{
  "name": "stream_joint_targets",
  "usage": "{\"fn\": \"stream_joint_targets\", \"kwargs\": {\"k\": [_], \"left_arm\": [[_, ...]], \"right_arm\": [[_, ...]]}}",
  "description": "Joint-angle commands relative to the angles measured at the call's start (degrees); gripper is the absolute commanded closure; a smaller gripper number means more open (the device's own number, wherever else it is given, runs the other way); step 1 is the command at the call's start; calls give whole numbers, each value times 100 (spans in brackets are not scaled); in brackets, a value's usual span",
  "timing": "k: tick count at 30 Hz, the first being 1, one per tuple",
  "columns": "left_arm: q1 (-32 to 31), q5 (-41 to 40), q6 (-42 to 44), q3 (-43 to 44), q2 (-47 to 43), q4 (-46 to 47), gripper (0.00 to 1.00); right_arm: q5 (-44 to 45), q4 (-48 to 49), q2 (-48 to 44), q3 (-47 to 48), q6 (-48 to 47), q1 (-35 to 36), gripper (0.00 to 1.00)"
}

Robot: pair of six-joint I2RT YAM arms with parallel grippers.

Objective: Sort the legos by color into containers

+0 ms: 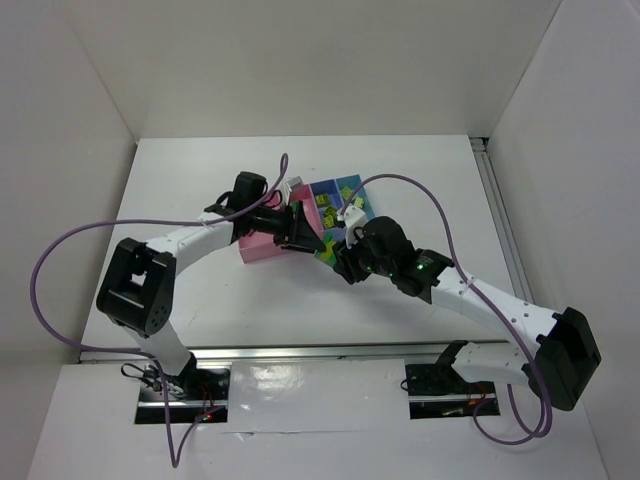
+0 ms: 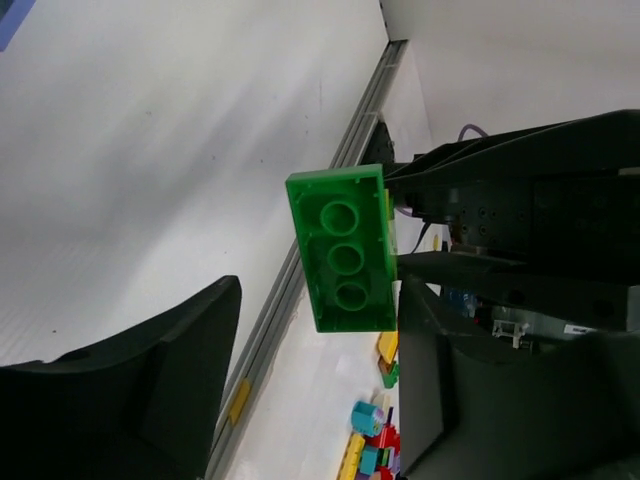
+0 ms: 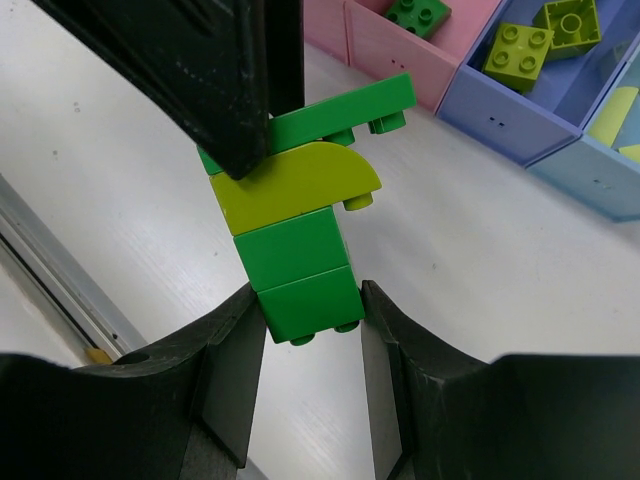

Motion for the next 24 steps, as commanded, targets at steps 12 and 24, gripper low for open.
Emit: {"fn": "stream_joint_targets", "kwargs": {"k": [12, 24], "left_arm": [[-127, 624, -66, 326, 170, 422, 41], [-189, 624, -198, 379, 223, 535, 92]], "right_arm": [[37, 0, -76, 241, 43, 57, 84], [89, 0, -23, 294, 43, 110, 84]]}}
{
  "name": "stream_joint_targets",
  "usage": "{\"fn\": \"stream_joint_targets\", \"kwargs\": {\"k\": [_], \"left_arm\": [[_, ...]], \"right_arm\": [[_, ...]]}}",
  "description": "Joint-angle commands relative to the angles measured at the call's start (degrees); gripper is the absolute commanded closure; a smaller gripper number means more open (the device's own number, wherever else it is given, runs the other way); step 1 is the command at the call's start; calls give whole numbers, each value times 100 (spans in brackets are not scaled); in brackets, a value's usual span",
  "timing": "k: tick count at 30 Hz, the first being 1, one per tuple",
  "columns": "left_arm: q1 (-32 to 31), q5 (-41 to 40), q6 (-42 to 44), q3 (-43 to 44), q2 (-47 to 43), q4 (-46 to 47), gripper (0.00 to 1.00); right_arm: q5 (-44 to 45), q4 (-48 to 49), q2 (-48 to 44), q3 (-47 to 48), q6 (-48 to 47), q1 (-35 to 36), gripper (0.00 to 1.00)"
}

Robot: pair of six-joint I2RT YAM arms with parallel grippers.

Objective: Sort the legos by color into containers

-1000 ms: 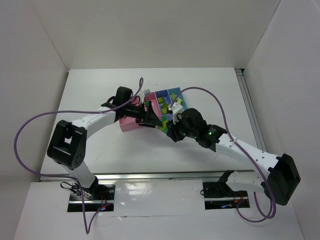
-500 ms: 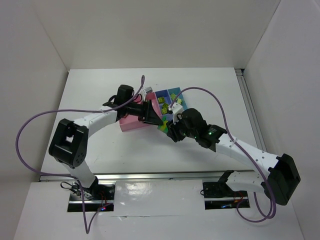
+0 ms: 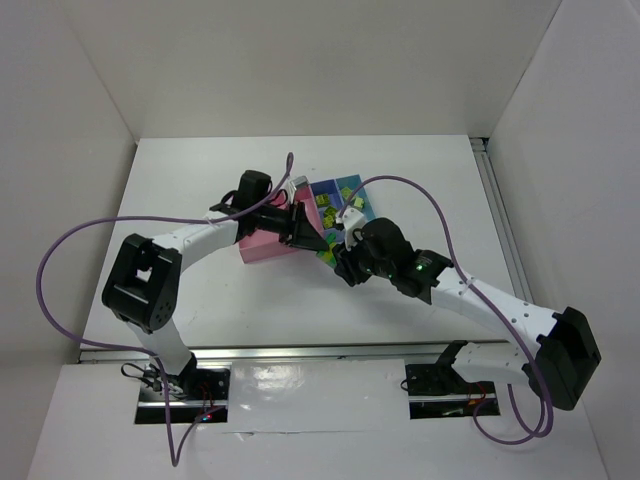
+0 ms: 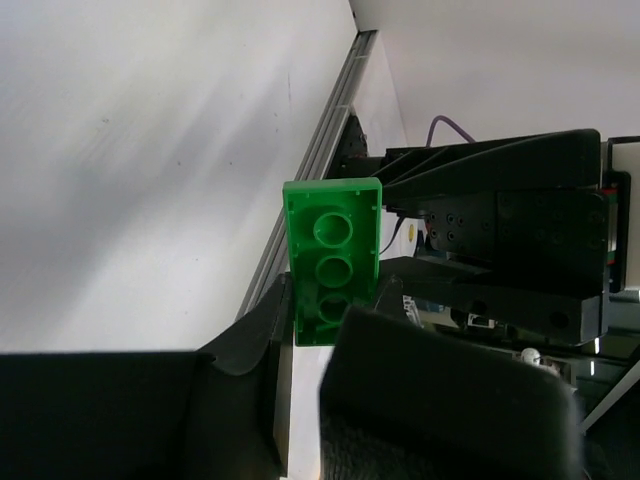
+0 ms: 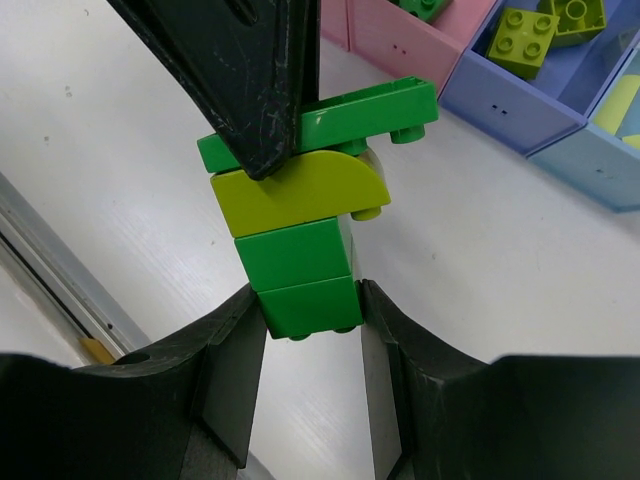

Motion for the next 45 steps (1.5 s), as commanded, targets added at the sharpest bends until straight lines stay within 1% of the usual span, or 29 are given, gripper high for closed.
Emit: {"fn": "stream_joint_targets", "kwargs": {"k": [1, 2, 3, 8, 10, 17, 20, 27, 30, 32, 33, 36, 38, 41, 42, 43, 45], "left_arm": [[-53, 270, 137, 239, 18, 135, 96], [-53, 218, 137, 292, 18, 135, 99], [25, 217, 206, 292, 18, 65, 100], [281, 147, 260, 292, -34, -155, 100], [421, -28, 373, 292, -87, -278, 100], [483, -319, 619, 529, -87, -683, 100], [483, -573, 698, 582, -87, -901, 100], [536, -749, 875, 758, -87, -1131, 100], [589, -820, 928, 758, -87, -1245, 100], [589, -872, 998, 863, -87, -1350, 100], [589, -872, 1059, 864, -87, -1464, 100], [589, -978, 1182, 916, -140, -1596, 100], [641, -1100, 1252, 916, -192, -1728, 100], [703, -1521, 1306, 750, -438, -2000, 100], [764, -1940, 1306, 749, -604, -2140, 100], [860, -2093, 1367, 688, -702, -2368, 100], [1010, -2321, 1367, 469, -956, -2431, 100]], "right_arm": [[35, 148, -28, 276, 63, 53, 84], [35, 148, -28, 216, 63, 53, 84], [35, 148, -28, 215, 63, 53, 84], [87, 148, -89, 92, 116, 53, 85], [87, 148, -150, 92, 116, 53, 85], [140, 148, -151, 92, 116, 53, 86], [140, 95, -203, 92, 116, 53, 86], [140, 95, -203, 92, 169, 53, 86], [438, 95, -151, 92, 221, 53, 86], [684, 25, -80, 92, 413, 53, 86], [963, -123, 7, 144, 467, 53, 86], [1272, -186, 139, 258, 581, 53, 86], [1274, -186, 253, 381, 634, 53, 86], [1283, 25, 525, 583, 634, 53, 86], [1213, 103, 648, 793, 634, 53, 86], [1125, 104, 928, 908, 582, 53, 86], [1125, 305, 1245, 1276, 529, 53, 86]]}}
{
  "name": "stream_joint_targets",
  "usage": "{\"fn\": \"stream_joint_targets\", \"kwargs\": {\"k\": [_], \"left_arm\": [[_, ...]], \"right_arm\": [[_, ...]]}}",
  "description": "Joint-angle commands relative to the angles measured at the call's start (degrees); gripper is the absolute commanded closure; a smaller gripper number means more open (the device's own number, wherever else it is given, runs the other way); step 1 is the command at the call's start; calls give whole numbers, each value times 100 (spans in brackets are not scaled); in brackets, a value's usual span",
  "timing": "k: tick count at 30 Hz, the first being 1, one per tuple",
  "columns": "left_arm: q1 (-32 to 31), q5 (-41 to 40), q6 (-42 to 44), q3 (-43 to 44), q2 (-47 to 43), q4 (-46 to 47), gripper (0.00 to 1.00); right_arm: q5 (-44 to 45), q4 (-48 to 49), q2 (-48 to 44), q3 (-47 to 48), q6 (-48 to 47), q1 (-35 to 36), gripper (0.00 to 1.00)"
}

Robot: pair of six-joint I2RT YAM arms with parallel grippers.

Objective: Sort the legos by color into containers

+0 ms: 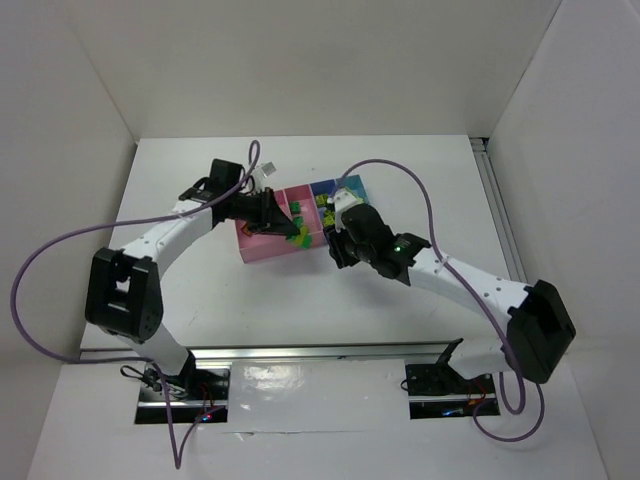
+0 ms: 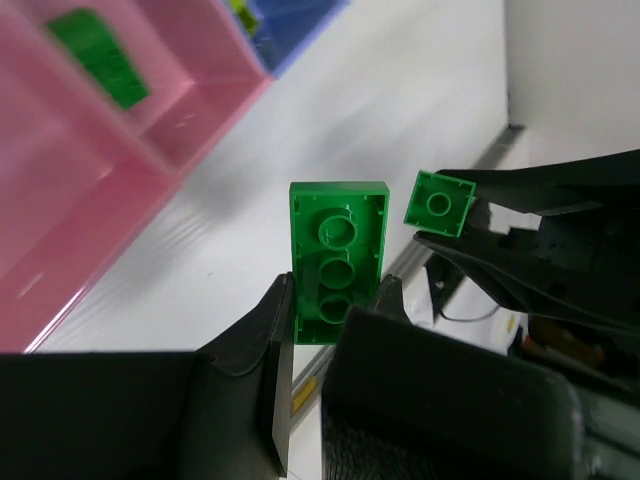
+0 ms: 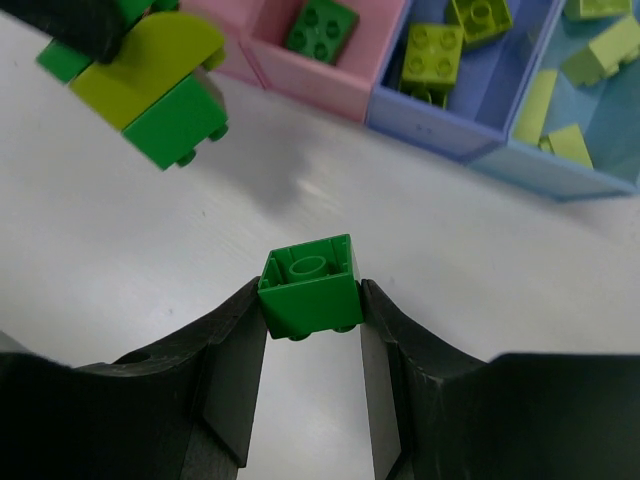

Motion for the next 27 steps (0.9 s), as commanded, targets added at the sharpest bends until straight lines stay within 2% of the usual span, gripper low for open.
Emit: {"fn": "stream_joint_targets", "kwargs": {"k": [1, 6, 11, 14, 16, 17, 19, 21, 24, 25, 26, 27], "left_arm": [[404, -607, 189, -192, -784, -360, 100], [968, -634, 409, -192, -1093, -956, 100], [1398, -484, 401, -201, -1295, -1010, 100], [1539, -362, 338, -263, -1366, -958, 100], [1540, -247, 338, -263, -1366, -957, 100], [1601, -186, 278, -315, -1366, -957, 100], [1601, -89, 277, -315, -1366, -896, 100], [1601, 78, 277, -315, -1366, -844, 100], [1601, 149, 277, -368, -1314, -843, 100], [1601, 149, 277, -368, -1314, -843, 100], [1601, 149, 277, -368, -1314, -843, 100], [1549, 97, 329, -368, -1314, -843, 100]], "right_arm": [[51, 485, 481, 699, -15, 40, 86], [-98, 697, 1808, 1751, -86, -100, 85], [-265, 750, 2793, 2702, -156, -293, 80], [-265, 698, 3312, 3177, -156, -416, 73], [-265, 618, 3611, 3371, -156, -487, 61], [-265, 566, 3681, 3520, -156, -548, 40], [-335, 504, 3743, 3644, -156, -601, 31], [-335, 433, 3674, 3644, -156, -601, 29], [-501, 688, 3130, 3153, -208, -601, 29], [-589, 749, 2745, 2978, -261, -601, 32], [-747, 811, 2541, 2793, -366, -601, 34], [-1262, 863, 2339, 2400, -732, -601, 35]]}}
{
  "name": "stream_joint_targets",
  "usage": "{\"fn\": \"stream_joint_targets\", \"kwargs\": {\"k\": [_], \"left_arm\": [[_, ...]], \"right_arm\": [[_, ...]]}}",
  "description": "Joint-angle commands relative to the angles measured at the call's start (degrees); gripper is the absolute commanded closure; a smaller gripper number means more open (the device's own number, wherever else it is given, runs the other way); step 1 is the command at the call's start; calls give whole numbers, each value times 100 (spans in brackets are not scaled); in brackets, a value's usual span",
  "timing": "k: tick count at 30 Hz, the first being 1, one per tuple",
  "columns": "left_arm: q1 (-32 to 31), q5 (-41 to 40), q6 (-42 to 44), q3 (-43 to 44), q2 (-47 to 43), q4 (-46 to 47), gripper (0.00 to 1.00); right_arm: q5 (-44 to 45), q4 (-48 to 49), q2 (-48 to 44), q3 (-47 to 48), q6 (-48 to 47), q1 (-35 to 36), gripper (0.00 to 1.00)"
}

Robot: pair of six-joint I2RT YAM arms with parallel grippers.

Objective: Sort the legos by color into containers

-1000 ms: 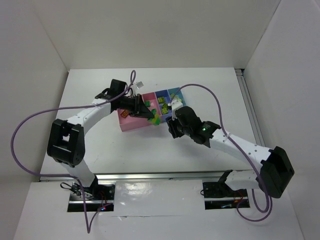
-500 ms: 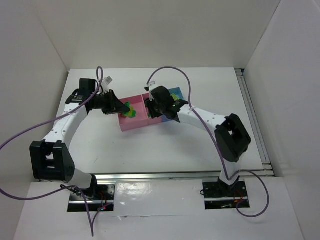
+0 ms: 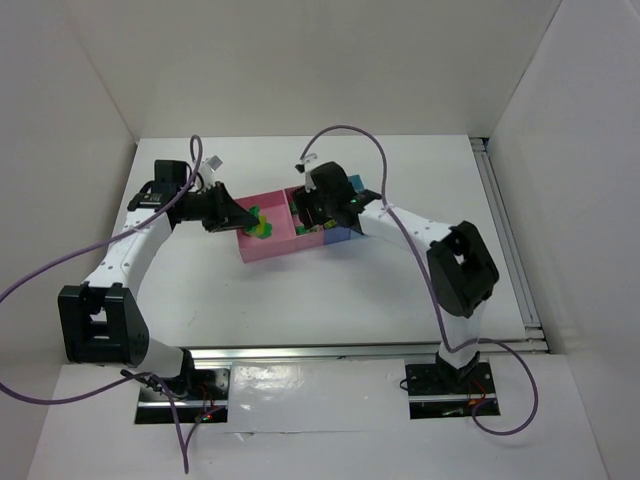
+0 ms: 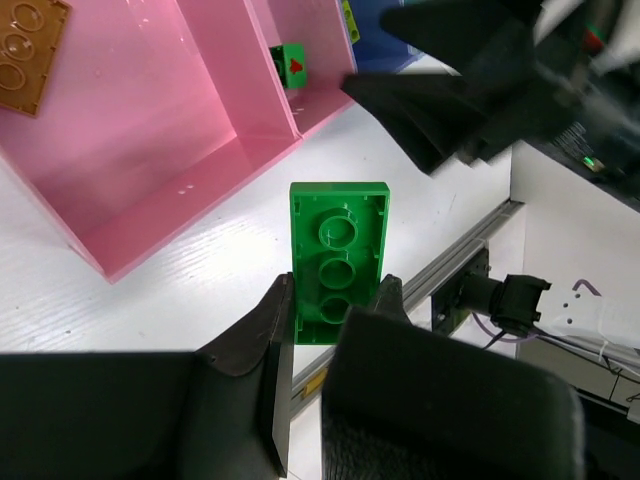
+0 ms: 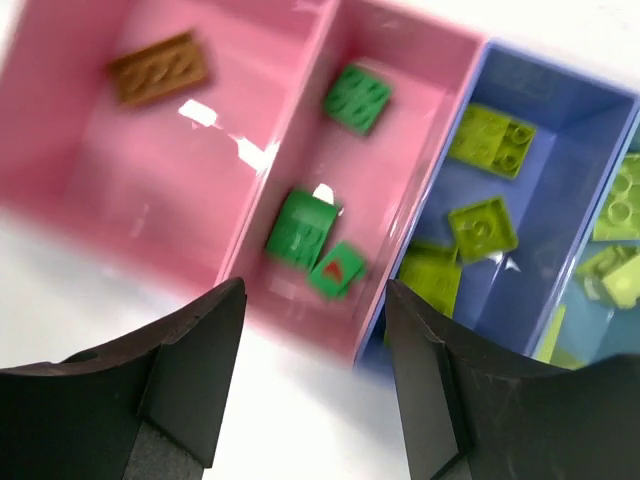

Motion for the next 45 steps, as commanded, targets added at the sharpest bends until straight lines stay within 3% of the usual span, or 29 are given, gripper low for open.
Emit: {"fn": "stream_joint_targets", "kwargs": {"k": [1, 4, 8, 18, 34, 38, 43, 45], "left_arm": [[-82, 201, 61, -8, -131, 88, 100], [-214, 481, 183, 107, 35, 88, 100], [-433, 745, 333, 282, 247, -26, 100], [-882, 1001, 395, 528, 554, -79, 100], [-1155, 1001, 237, 634, 660, -26, 100], [-1207, 1001, 237, 634, 660, -26, 100], [-1207, 1001, 237, 634, 660, 26, 100], [-1207, 949, 237, 634, 660, 26, 100]], "right_arm": [[-1006, 440, -1177, -676, -694, 22, 35], [-1377, 310, -1810, -1196, -1203, 161, 35], [-1430, -104, -2180, -1320, -1530, 390, 27], [-1738, -465, -2286, -1320, -1636, 672, 27], [-2212, -105, -1865, -1258, -1355, 777, 30], [-2212, 97, -1864, -1258, -1232, 830, 43], [-2142, 325, -1987, -1443, -1091, 830, 78], [-1985, 326, -2057, -1582, -1039, 830, 84]]}}
